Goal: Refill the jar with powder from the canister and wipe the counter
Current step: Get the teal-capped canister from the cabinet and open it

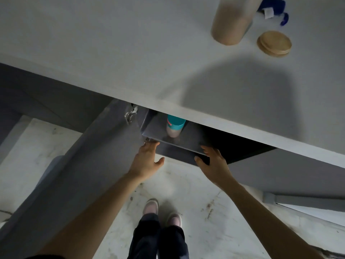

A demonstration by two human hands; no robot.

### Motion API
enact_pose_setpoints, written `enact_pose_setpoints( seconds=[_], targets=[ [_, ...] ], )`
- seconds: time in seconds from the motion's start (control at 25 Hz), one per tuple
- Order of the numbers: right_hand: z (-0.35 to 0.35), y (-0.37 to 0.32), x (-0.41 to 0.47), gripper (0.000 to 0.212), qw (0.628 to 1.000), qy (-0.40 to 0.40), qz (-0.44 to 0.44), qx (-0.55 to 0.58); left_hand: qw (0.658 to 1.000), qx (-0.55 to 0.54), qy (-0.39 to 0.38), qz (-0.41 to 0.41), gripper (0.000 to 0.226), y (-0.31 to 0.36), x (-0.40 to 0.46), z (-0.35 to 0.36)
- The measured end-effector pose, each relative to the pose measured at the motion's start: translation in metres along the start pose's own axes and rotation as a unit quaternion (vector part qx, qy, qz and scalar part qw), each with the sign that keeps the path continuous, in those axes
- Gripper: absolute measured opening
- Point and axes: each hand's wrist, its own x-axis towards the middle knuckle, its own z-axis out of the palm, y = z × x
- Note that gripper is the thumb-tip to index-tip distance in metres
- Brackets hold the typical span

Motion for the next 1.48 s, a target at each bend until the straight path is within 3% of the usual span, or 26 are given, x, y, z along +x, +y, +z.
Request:
enact_pose_setpoints(
  seconds=[0.36,0.56,0.76,0.92,1.12,1.48],
  targets=[
    [0.076,0.023,0.132,0.075,0.996,0.065,-0.068,-0.014,0.993,-0.114,0.028,0.018,0.073,-0.052,0.109,0.089],
    [0.104,0.018,0.185,0.096,0.995,0.06,-0.083,-0.005,0.983,-0.172,0.062,0.009,0.087,-0.065,0.15,0.117],
    [0.109,0.017,0.209,0.094,0.989,0.088,-0.12,-0.003,0.973,-0.218,0.052,0.047,0.079,-0.078,0.196,0.12],
    [0.1,0.015,0.198,0.091,0.985,0.108,-0.131,0.011,0.971,-0.221,0.052,0.073,0.068,-0.068,0.191,0.118],
    [0.087,0.003,0.16,0.089,0.985,0.092,-0.147,0.021,0.943,-0.324,0.032,0.073,0.069,-0.062,0.155,0.103],
    [0.046,-0.059,0.038,0.097,0.983,-0.011,-0.183,-0.002,0.947,-0.313,0.025,0.074,0.072,-0.037,0.023,0.026]
  ],
)
